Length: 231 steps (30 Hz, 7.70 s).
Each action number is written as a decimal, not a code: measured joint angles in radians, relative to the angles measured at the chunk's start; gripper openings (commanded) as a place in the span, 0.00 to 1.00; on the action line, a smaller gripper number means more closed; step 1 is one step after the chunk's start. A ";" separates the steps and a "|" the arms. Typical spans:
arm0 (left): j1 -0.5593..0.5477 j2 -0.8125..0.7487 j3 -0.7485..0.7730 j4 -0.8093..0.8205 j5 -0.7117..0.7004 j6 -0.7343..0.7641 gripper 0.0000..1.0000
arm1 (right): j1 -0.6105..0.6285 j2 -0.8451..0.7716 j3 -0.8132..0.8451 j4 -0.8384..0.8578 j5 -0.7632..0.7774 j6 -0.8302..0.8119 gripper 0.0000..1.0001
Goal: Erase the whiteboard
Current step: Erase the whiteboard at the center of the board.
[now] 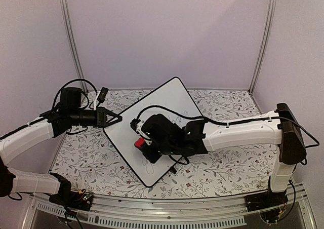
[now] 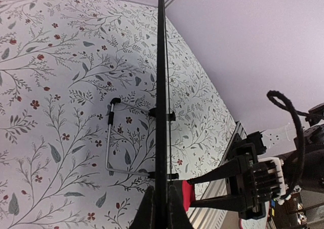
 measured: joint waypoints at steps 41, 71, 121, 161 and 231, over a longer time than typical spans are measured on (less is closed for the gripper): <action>0.006 0.000 0.000 0.000 0.000 0.000 0.00 | -0.004 -0.008 -0.043 0.008 -0.016 0.006 0.00; 0.010 0.000 0.000 0.003 -0.001 -0.001 0.00 | -0.045 -0.012 -0.034 0.026 -0.021 -0.006 0.00; 0.016 0.000 -0.001 0.007 0.000 -0.002 0.00 | -0.071 -0.064 -0.148 0.036 -0.045 0.026 0.00; 0.026 0.000 -0.008 0.011 0.008 -0.008 0.00 | -0.052 -0.044 -0.132 0.076 -0.059 -0.039 0.00; 0.030 0.000 -0.009 0.018 0.008 -0.011 0.00 | -0.153 -0.076 -0.159 0.072 -0.079 -0.027 0.00</action>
